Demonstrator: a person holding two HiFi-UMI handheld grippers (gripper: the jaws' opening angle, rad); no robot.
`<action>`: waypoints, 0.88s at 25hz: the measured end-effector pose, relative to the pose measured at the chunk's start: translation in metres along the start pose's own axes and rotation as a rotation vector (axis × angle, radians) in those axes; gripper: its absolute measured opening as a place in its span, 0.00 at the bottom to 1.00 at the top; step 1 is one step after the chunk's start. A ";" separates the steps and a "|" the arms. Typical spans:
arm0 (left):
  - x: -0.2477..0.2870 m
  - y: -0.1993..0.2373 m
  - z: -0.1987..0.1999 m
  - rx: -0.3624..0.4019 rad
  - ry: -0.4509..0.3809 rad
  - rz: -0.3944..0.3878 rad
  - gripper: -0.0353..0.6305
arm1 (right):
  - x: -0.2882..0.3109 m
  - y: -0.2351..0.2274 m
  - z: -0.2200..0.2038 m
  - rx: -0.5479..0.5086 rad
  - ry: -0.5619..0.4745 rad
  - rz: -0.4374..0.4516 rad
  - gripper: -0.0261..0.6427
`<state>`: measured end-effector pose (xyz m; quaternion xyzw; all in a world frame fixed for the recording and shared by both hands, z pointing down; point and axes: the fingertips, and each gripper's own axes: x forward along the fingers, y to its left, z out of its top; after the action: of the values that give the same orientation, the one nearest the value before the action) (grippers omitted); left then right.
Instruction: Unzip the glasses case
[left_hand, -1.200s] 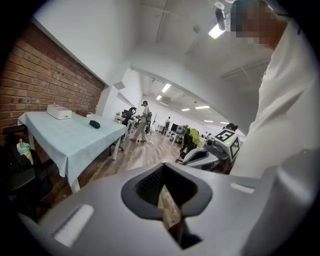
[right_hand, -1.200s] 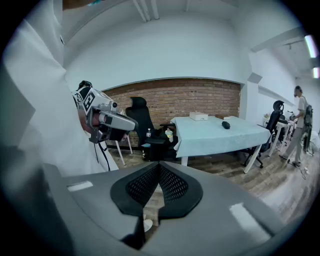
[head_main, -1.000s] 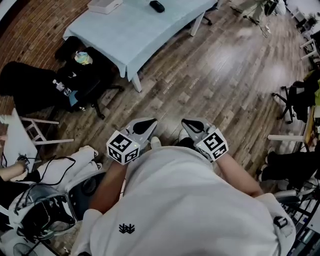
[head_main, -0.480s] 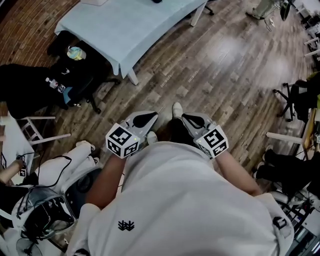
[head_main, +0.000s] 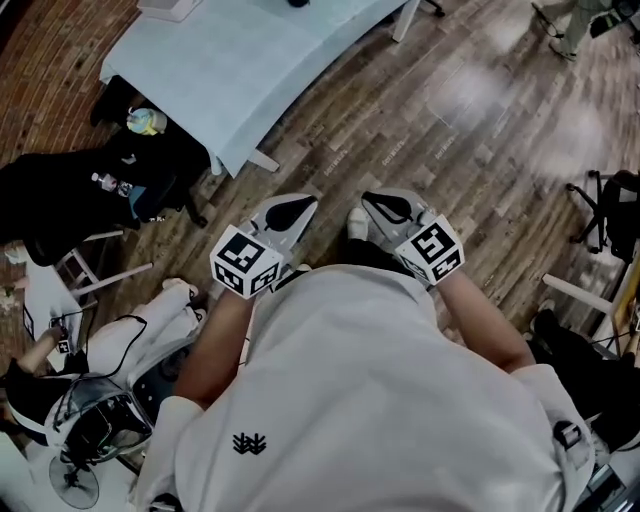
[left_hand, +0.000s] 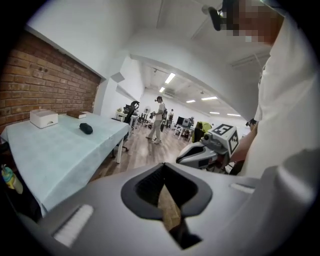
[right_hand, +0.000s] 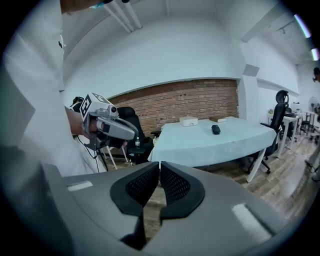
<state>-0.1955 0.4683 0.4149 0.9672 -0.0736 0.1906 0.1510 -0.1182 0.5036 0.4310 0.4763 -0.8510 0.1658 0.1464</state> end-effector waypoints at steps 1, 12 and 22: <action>0.012 0.002 0.007 0.006 0.003 0.008 0.13 | -0.002 -0.014 0.001 0.000 0.000 0.007 0.04; 0.083 0.046 0.056 0.001 0.024 0.061 0.14 | 0.007 -0.129 -0.003 0.042 0.027 0.008 0.07; 0.129 0.159 0.091 -0.034 -0.009 0.062 0.14 | 0.076 -0.212 0.027 0.028 0.085 -0.047 0.07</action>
<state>-0.0781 0.2781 0.4270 0.9626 -0.1077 0.1893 0.1612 0.0234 0.3302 0.4682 0.4905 -0.8302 0.1945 0.1795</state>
